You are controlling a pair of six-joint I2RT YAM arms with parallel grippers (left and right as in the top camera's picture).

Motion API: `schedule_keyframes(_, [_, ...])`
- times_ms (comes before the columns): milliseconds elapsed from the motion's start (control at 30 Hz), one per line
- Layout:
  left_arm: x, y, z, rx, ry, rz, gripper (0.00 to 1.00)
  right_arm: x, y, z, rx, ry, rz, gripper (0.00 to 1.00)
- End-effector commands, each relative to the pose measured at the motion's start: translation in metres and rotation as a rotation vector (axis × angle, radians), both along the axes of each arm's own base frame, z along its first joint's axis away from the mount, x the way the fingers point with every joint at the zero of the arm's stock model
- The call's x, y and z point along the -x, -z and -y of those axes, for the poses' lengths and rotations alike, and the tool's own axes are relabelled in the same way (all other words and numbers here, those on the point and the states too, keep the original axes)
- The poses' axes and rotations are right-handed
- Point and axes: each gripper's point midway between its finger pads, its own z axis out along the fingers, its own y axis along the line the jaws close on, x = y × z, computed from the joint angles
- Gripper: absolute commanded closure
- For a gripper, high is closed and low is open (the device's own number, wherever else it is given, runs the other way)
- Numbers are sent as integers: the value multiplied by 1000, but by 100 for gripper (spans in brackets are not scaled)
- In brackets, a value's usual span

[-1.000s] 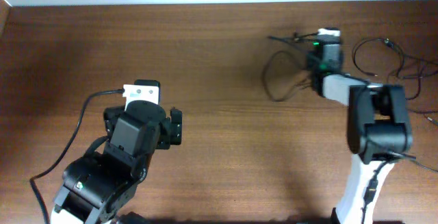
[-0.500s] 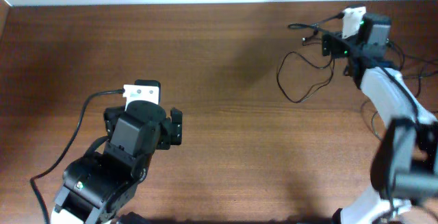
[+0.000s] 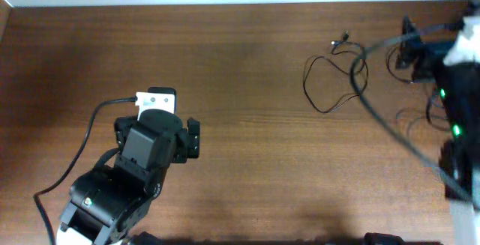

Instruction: Untangle cables

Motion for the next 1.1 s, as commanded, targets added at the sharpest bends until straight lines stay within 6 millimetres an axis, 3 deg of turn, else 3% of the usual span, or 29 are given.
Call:
schedule_keyframes(0, [0,0,-1,-5,1,1,1,42,-25,-23,1,-103,122,1])
schedule_keyframes(33, [0,0,-1,-5,1,1,1,57,-36,-25,10,-103,175,2])
schedule_keyframes(67, [0,0,-1,-5,1,1,1,86,-52,-29,24,-104,257,1])
schedule_keyframes(133, [0,0,-1,-5,1,1,1,117,-67,-32,38,-104,332,1])
schedule_keyframes(233, [0,0,-1,-5,1,1,1,188,-94,-40,47,-98,496,1])
schedule_keyframes(300, [0,0,-1,-5,1,1,1,240,-107,-46,58,-119,614,2])
schedule_keyframes(367, [0,0,-1,-5,1,1,1,279,-111,-48,66,-119,697,1])
schedule_keyframes(467, [0,0,-1,-5,1,1,1,305,-113,-50,64,-136,753,1])
schedule_keyframes(633, [0,0,-1,-5,1,1,1,322,-114,-51,49,-182,792,2])
schedule_keyframes(800, [0,0,-1,-5,1,1,1,364,-111,-48,39,-199,880,1])
schedule_keyframes(900, [0,0,-1,-5,1,1,1,382,-109,-25,-16,-92,922,1])
schedule_keyframes(967, [0,0,-1,-5,1,1,1,382,-109,-13,-45,-27,923,1])
schedule_keyframes(1067, [0,0,-1,-6,1,0,1,382,-109,-11,-50,-16,925,1])
